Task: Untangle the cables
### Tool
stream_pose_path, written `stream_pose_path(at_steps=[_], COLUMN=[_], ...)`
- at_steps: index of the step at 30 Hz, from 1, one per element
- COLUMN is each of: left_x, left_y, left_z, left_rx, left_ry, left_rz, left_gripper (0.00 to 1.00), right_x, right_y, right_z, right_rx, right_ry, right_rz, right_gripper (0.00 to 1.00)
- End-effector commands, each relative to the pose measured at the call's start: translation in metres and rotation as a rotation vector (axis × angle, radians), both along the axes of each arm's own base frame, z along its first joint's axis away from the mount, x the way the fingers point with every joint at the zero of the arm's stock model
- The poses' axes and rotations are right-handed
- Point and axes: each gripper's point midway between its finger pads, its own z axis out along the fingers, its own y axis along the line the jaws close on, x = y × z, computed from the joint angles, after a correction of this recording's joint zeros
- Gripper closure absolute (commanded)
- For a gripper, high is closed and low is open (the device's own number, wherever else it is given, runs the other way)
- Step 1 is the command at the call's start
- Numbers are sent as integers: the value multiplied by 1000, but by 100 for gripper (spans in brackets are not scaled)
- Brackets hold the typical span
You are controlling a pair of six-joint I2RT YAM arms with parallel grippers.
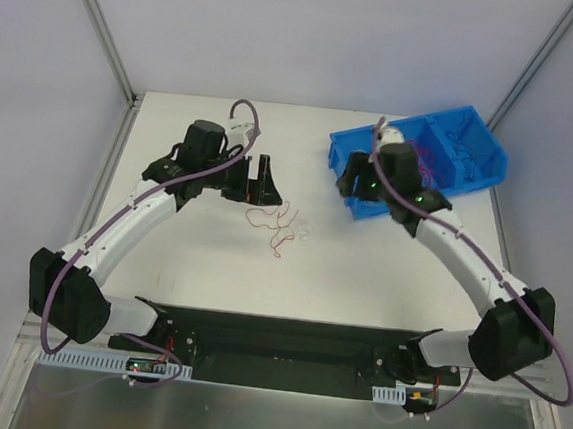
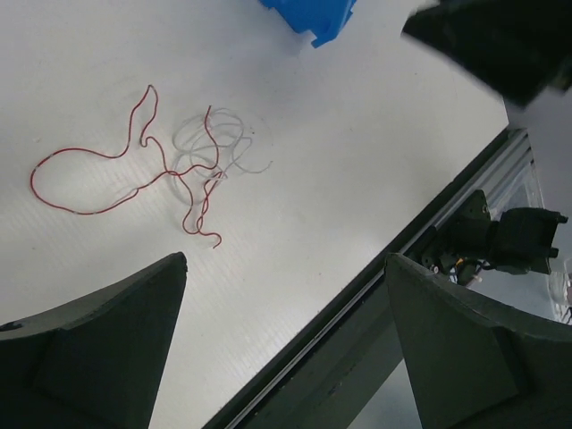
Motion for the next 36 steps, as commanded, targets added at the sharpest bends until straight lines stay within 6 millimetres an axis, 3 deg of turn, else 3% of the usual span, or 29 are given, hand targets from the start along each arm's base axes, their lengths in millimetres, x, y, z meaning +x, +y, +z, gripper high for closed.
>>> stream_pose_path(at_steps=[1, 4, 6, 8, 11, 16, 23, 28, 33, 36], left_x=[15, 22, 24, 27, 31, 41, 50, 46, 49, 61], left_y=[12, 14, 13, 12, 10, 6, 11, 17, 20, 24], left_z=[-5, -17, -27, -41, -62, -98, -130, -141, -143, -137], left_rx=[2, 2, 9, 26, 46, 86, 161, 199, 216, 242], left_ry=[8, 56, 87, 118, 180, 276, 341, 380, 416, 384], left_rz=[78, 84, 81, 82, 76, 80, 112, 135, 185, 221], left_gripper=[10, 19, 28, 35, 41, 43, 39, 26, 33, 34], right_x=[-26, -42, -48, -52, -56, -57, -55, -48, -45, -45], right_y=[93, 128, 138, 147, 145, 142, 147, 146, 151, 154], right_z=[-10, -48, -75, -88, -104, -128, -133, -144, -151, -157], right_rx=[196, 155, 108, 106, 97, 56, 55, 63, 75, 76], right_ry=[-145, -153, -158, -189, -176, -166, -149, -85, -49, -24], right_rz=[146, 179, 183, 212, 217, 229, 246, 236, 252, 262], right_gripper=[33, 33, 33, 33, 33, 35, 46, 48, 50, 52])
